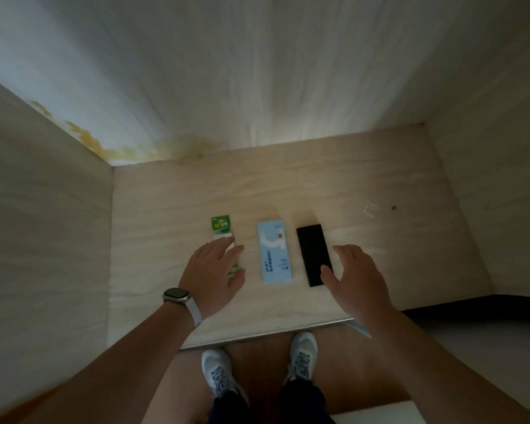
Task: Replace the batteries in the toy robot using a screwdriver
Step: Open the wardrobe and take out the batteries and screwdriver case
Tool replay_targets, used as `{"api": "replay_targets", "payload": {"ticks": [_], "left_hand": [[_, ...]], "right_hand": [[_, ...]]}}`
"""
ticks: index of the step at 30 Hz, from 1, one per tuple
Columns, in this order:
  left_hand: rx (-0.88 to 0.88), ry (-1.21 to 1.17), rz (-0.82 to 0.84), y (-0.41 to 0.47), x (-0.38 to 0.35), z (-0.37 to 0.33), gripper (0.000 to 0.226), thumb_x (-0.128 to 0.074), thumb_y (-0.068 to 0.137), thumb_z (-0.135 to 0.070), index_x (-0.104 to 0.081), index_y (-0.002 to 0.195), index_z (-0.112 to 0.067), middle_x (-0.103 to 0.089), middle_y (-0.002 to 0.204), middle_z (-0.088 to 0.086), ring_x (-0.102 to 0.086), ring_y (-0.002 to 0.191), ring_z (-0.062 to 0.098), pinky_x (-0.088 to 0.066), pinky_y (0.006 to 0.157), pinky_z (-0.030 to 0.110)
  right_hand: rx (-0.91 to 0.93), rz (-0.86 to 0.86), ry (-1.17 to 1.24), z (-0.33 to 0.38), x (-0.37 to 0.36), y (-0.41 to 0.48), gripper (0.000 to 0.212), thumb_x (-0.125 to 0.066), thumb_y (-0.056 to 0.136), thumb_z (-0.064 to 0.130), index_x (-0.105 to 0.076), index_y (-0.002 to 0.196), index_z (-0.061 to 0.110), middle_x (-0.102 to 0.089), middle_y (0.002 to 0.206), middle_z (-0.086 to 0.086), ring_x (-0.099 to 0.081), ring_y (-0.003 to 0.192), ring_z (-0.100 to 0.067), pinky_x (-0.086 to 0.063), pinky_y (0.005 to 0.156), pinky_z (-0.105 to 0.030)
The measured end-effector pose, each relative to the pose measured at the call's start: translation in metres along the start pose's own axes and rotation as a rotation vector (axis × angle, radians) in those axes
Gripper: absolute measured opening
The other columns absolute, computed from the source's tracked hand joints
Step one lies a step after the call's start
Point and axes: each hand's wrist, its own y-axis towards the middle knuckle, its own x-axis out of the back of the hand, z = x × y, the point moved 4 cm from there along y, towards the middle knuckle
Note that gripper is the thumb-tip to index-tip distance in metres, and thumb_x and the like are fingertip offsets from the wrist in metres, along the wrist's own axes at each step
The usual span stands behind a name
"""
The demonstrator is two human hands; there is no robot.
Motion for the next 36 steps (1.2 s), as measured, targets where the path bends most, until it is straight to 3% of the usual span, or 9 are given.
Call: {"api": "replay_targets", "payload": {"ticks": [5,11,16,19,22,26,28,31,36], "left_hand": [[0.012,-0.133,0.067,0.02,-0.059,-0.019,0.056,-0.046,0.09,-0.043,-0.06,0.132,-0.009,-0.06,0.136,0.016,-0.06,0.12,0.038,-0.052,0.096,0.049],[0.073,-0.156,0.016,0.047,-0.106,-0.027,0.055,-0.067,0.089,-0.033,-0.056,0.136,-0.007,-0.053,0.143,0.017,-0.052,0.128,0.037,-0.046,0.104,0.046],[0.068,-0.165,0.011,0.049,-0.127,-0.022,0.054,-0.073,0.085,-0.032,-0.059,0.129,-0.004,-0.051,0.14,0.022,-0.057,0.118,0.043,-0.054,0.092,0.05],[0.081,-0.194,-0.025,0.048,-0.129,-0.022,0.055,-0.064,0.087,-0.039,-0.057,0.13,-0.005,-0.05,0.14,0.02,-0.057,0.116,0.041,-0.055,0.089,0.049],[0.116,-0.277,-0.087,0.045,-0.131,-0.023,0.063,-0.053,0.086,-0.046,-0.053,0.134,-0.005,-0.046,0.14,0.016,-0.056,0.117,0.039,-0.056,0.091,0.049],[0.192,-0.389,-0.133,0.042,-0.134,-0.021,0.07,-0.072,0.083,-0.035,-0.046,0.141,-0.005,-0.037,0.141,0.007,-0.052,0.121,0.034,-0.056,0.092,0.05],[0.181,-0.418,-0.125,0.042,-0.133,-0.022,0.072,-0.077,0.082,-0.027,-0.044,0.143,-0.004,-0.037,0.14,0.008,-0.051,0.121,0.033,-0.056,0.092,0.045],[0.167,-0.443,-0.107,0.043,-0.127,-0.017,0.074,-0.074,0.085,-0.021,-0.039,0.147,-0.003,-0.039,0.142,0.012,-0.051,0.122,0.027,-0.047,0.096,0.029],[0.109,-0.44,-0.057,0.041,-0.121,-0.014,0.076,-0.07,0.087,-0.014,-0.031,0.152,-0.002,-0.047,0.139,0.014,-0.05,0.119,0.022,-0.048,0.096,0.029]], "right_hand": [[-0.111,0.021,0.064,-0.016,-0.053,0.025,0.059,-0.054,0.093,0.046,-0.042,0.142,0.016,-0.046,0.137,-0.003,-0.045,0.124,-0.024,-0.044,0.092,-0.036],[-0.224,0.002,0.048,-0.028,-0.099,0.04,0.072,-0.062,0.084,0.054,-0.035,0.14,0.016,-0.045,0.128,-0.007,-0.046,0.114,-0.024,-0.049,0.084,-0.039],[-0.286,-0.058,0.01,-0.028,-0.111,0.052,0.076,-0.067,0.078,0.054,-0.036,0.135,0.013,-0.043,0.121,-0.008,-0.046,0.107,-0.026,-0.047,0.077,-0.037],[-0.315,-0.048,0.085,-0.024,-0.112,0.058,0.074,-0.07,0.074,0.047,-0.038,0.131,0.013,-0.042,0.118,-0.008,-0.047,0.104,-0.027,-0.044,0.073,-0.034],[-0.334,-0.058,0.304,-0.016,-0.11,0.06,0.07,-0.074,0.07,0.04,-0.041,0.126,0.014,-0.038,0.113,-0.002,-0.054,0.095,-0.022,-0.052,0.07,-0.033],[-0.298,-0.087,0.466,0.005,-0.11,0.061,0.066,-0.075,0.069,0.037,-0.043,0.123,0.016,-0.037,0.111,0.002,-0.055,0.093,-0.015,-0.058,0.069,-0.031],[-0.264,-0.083,0.486,0.017,-0.112,0.063,0.065,-0.075,0.07,0.036,-0.043,0.123,0.016,-0.036,0.111,0.003,-0.054,0.094,-0.014,-0.056,0.068,-0.027],[-0.227,-0.089,0.482,0.032,-0.119,0.064,0.064,-0.075,0.071,0.036,-0.042,0.122,0.017,-0.034,0.109,0.004,-0.053,0.094,-0.014,-0.057,0.069,-0.029],[-0.172,-0.079,0.432,0.047,-0.135,0.055,0.065,-0.076,0.073,0.041,-0.042,0.123,0.016,-0.037,0.107,0.003,-0.051,0.093,-0.016,-0.054,0.072,-0.031]]}}
